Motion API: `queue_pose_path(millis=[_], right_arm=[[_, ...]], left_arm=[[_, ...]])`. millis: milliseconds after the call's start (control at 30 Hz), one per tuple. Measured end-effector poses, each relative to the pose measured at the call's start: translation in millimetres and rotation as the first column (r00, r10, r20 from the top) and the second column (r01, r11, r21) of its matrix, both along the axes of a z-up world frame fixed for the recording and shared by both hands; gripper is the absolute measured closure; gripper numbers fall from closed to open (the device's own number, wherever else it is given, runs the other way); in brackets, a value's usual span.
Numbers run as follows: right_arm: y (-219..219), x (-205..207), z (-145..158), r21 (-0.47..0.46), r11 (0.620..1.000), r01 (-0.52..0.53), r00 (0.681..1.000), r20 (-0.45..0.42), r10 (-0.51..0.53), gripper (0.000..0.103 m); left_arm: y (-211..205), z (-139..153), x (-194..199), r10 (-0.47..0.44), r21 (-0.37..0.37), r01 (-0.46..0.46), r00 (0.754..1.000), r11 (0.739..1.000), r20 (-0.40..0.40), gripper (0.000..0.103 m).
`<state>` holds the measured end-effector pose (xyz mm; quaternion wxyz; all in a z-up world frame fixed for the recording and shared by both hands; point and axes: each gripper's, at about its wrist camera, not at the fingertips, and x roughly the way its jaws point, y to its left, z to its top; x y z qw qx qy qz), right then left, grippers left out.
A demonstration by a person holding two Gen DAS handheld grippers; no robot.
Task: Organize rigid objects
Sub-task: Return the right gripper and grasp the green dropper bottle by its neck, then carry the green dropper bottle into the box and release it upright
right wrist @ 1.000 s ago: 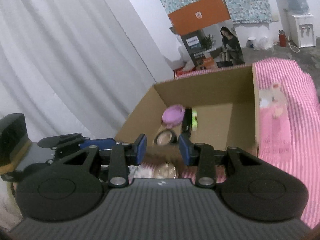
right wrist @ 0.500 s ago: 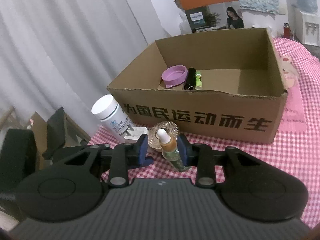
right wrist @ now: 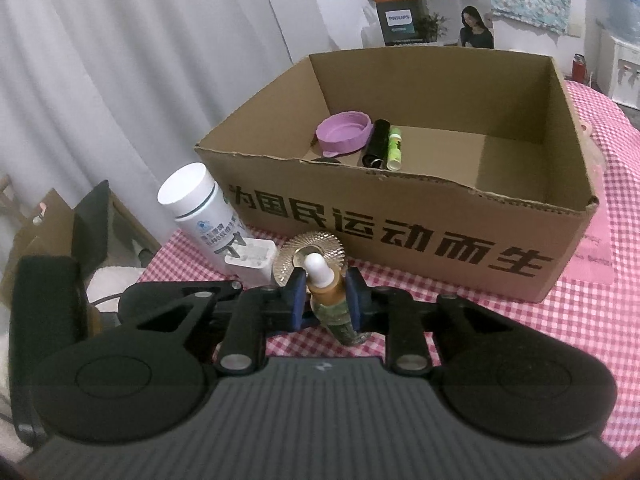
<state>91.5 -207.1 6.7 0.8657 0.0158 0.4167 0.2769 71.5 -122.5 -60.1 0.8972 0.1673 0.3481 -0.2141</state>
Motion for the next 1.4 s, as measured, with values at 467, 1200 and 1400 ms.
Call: queue_pose_path(millis=[467,1200,1400], right_arm=[[-11.0,-3.2,1.4,-0.016,1.0,0.026,1.0,-0.007,-0.026,0.081],[-4.2,-16.8,34.0,-0.046,0.999,0.014,0.999,0.049,-0.012,0.082],[0.8,-14.8,88.4,-0.026,0.999,-0.04,0.989,0.142,0.043,0.083]], left_arm=[[-13.2,-7.4,8.6,-0.024,0.037,0.023,0.999,0.999,0.032,0.066],[-13.2,31.7,-12.9,-0.036,0.036,0.031,0.991,0.999,0.128,0.067],[-0.6,77.3,-5.6,0.005,-0.008,-0.004,0.983,1.0,0.181,0.067]])
